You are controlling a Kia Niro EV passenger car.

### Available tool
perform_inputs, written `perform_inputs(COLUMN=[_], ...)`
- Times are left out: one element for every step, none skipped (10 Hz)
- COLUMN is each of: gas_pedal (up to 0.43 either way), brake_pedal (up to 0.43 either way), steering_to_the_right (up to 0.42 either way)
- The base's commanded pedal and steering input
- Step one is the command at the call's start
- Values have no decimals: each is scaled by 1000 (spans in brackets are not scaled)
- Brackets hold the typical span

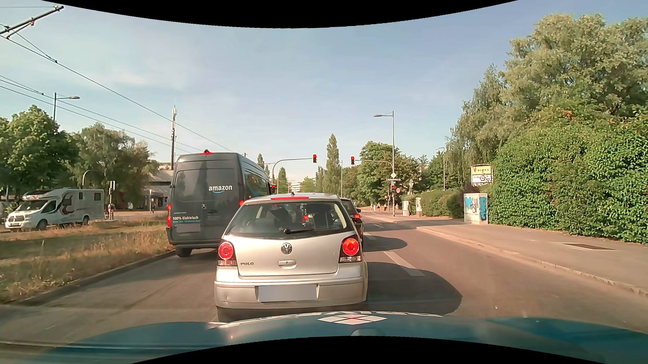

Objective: Follow the waypoints while adhering to traffic rules and regulations

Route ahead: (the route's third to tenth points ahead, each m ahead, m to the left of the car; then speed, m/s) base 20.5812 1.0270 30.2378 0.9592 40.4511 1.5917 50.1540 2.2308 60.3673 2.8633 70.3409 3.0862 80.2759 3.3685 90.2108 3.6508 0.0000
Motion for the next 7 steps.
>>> perform_inputs(gas_pedal=[0, 0, 0, 0, 0, 0, 0], brake_pedal=[256, 256, 256, 256, 256, 256, 256], steering_to_the_right=[2, 2, 2, 2, 2, 2, 2])
